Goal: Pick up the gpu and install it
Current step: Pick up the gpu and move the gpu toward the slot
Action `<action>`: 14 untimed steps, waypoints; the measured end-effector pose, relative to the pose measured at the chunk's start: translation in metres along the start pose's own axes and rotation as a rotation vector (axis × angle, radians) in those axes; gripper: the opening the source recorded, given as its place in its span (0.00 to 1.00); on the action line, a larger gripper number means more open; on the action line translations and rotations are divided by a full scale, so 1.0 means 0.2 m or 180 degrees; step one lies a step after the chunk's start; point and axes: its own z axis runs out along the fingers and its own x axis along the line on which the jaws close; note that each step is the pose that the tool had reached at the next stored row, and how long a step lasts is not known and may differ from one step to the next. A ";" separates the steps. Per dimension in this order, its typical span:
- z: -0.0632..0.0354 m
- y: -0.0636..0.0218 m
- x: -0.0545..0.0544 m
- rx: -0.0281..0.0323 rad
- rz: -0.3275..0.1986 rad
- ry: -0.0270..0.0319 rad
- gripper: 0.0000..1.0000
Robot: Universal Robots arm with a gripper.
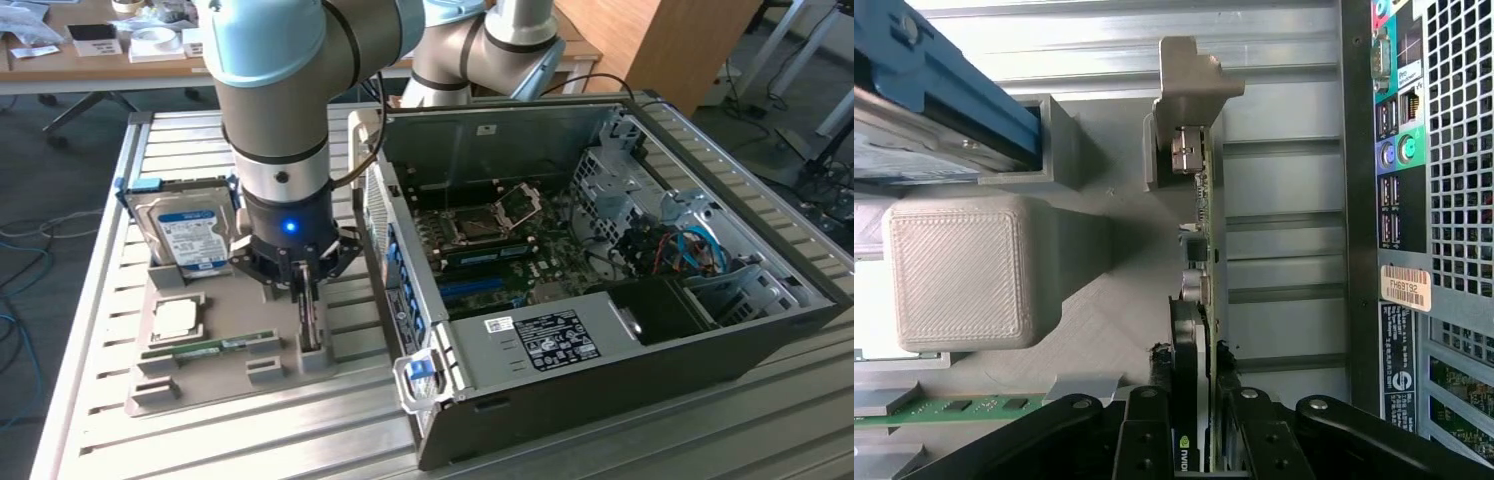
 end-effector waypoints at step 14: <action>-0.007 0.000 0.00 0.0000 -0.0139 0.0004 0.27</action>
